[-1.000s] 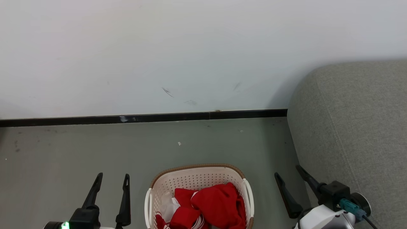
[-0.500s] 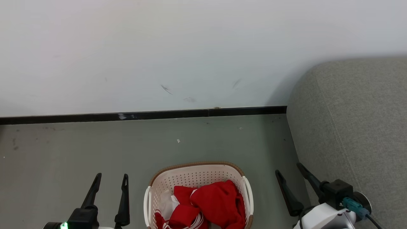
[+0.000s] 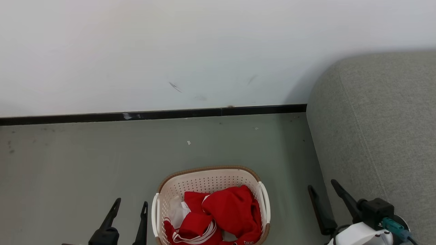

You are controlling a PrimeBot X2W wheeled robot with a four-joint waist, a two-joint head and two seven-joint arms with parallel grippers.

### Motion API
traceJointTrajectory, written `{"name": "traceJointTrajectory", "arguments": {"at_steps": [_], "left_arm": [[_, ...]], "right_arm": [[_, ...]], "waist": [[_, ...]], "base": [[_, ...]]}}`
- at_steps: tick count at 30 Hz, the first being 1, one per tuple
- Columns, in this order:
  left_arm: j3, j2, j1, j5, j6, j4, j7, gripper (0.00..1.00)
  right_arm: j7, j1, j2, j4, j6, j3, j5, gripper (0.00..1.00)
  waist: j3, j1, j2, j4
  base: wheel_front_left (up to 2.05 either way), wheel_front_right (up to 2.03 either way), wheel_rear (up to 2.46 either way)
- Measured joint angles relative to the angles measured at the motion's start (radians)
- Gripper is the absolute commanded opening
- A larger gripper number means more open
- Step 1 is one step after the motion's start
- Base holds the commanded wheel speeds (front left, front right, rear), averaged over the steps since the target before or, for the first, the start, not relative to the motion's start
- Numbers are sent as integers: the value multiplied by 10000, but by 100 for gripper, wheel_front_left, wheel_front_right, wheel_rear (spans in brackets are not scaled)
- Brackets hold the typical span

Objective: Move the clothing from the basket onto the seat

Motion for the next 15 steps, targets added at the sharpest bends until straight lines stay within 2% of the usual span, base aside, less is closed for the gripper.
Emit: {"name": "traceJointTrajectory", "arguments": {"at_steps": [6,15], "left_arm": [[-566,86,-106,345,-328,694,0,100],[-1302,33,-1126,662,-759,1434,0,100]], "right_arm": [[0,88,4,-608,0,-253,-117,100],[-19,221,13,-1158,0,-510,-205,100]], "waist": [[286,0,0,-67],[873,0,0,-176]], "base": [[0,0,0],[0,0,0]]}}
